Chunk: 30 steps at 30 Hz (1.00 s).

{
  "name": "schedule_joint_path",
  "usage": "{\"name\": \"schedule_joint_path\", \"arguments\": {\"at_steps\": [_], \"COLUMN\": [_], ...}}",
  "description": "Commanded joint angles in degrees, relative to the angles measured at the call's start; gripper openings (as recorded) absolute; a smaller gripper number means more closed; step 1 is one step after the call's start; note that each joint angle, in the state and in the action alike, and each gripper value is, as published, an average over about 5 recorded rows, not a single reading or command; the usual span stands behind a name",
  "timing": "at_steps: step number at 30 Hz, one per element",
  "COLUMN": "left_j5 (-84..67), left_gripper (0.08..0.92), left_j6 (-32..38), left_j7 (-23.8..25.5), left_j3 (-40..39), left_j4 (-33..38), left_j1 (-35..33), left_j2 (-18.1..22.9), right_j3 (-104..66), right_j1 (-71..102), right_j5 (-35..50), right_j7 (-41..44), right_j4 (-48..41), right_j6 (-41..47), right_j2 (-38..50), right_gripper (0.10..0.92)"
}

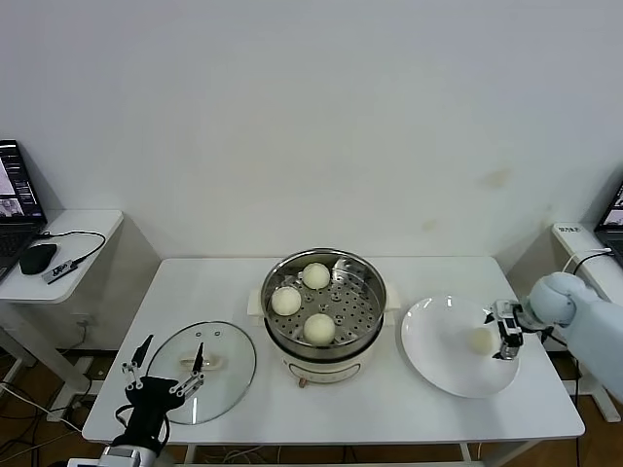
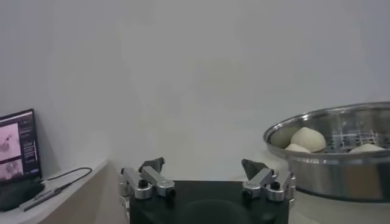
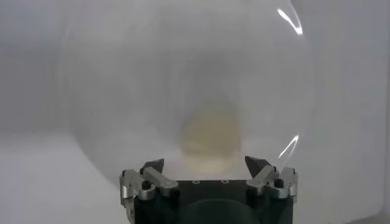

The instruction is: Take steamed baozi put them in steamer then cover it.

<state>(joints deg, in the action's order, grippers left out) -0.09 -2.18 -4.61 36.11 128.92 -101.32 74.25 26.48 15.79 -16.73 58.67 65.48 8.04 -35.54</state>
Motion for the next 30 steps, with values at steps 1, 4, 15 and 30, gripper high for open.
{"name": "schedule_joint_path", "arguments": {"at_steps": [1, 4, 15, 30], "left_j5": [-0.05, -0.06, -0.08, -0.19], "left_gripper": [0.823, 0.823, 0.823, 0.823], "left_j6": [0.02, 0.05, 0.13, 0.11], "left_j7": [0.00, 0.00, -0.02, -0.08], "left_j3": [0.13, 0.16, 0.35, 0.35], "left_j4": [-0.26, -0.46, -0.24, 0.33], "left_j1": [-0.03, -0.07, -0.57, -0.56], "left_j2": [0.06, 0.13, 0.38, 0.11], "right_j3": [0.65, 0.45, -0.16, 15.36], "right_j1": [-2.13, -2.21, -2.07, -21.46], "right_j5": [-2.53, -4.04, -4.55, 9.54], "right_j7": [-0.35, -0.19, 1.53, 5.61], "right_j4": [-6.94, -7.36, -6.33, 9.21], "right_j6": [-0.13, 0.11, 0.38, 6.02], "right_j2": [-6.33, -6.11, -4.46, 7.03], "right_gripper": [0.800, 0.767, 0.637, 0.577]}}
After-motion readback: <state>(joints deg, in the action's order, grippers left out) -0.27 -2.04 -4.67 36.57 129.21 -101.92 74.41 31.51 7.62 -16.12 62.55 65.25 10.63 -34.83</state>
